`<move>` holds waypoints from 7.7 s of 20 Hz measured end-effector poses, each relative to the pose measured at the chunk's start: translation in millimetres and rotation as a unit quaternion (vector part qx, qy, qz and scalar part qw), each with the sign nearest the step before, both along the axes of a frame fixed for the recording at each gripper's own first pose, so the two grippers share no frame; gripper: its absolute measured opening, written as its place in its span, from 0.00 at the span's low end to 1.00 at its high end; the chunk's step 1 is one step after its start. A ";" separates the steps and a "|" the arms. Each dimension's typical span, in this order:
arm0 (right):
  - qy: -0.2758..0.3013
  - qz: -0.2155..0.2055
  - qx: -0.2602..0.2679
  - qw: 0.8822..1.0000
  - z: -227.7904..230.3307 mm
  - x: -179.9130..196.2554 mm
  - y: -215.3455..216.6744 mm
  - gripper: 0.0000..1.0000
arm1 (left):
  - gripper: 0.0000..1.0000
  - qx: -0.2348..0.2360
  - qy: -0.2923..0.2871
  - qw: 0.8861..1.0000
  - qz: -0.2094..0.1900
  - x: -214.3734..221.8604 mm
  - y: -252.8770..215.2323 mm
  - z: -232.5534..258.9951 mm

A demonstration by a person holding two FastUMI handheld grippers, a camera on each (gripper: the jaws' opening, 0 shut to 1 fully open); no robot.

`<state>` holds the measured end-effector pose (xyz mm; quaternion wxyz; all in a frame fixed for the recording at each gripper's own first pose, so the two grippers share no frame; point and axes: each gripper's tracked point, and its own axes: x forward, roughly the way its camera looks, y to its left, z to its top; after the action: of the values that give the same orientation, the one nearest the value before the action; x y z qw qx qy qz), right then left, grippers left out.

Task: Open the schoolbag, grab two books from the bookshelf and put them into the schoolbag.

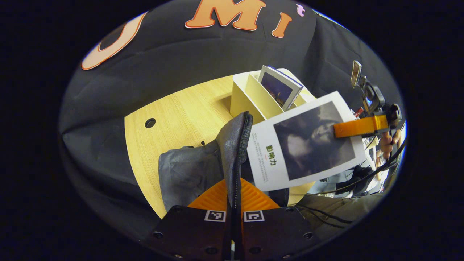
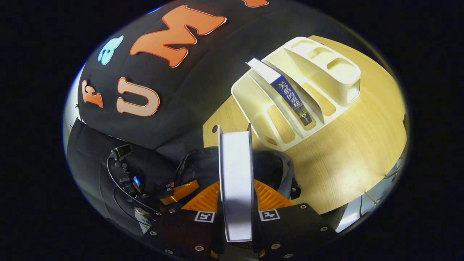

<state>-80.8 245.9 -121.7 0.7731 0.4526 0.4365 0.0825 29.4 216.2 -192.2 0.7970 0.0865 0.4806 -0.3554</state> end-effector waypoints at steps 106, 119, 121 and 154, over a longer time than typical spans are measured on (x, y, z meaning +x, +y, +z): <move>0.074 0.029 -0.228 0.970 35.8 53.9 -158.4 0.37 | 0.04 -0.031 0.055 0.991 0.117 -47.5 -32.0 -62.2; 0.038 -0.011 -0.125 0.991 30.5 -31.7 -83.2 0.37 | 0.04 -0.012 0.041 0.999 0.023 -31.8 -24.4 -55.7; 0.030 -0.013 -0.111 0.993 24.1 -34.2 -74.2 0.37 | 0.04 -0.003 0.032 0.999 0.012 -28.6 -22.7 -53.0; 0.008 -0.038 0.159 0.987 -78.9 35.7 101.3 0.36 | 0.04 -0.026 -0.038 0.998 0.030 -12.8 -15.7 13.8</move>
<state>-45.1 347.2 -200.6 0.6907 0.5864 0.4064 0.1177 16.6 200.5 -178.4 0.8268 0.0645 0.4430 -0.3406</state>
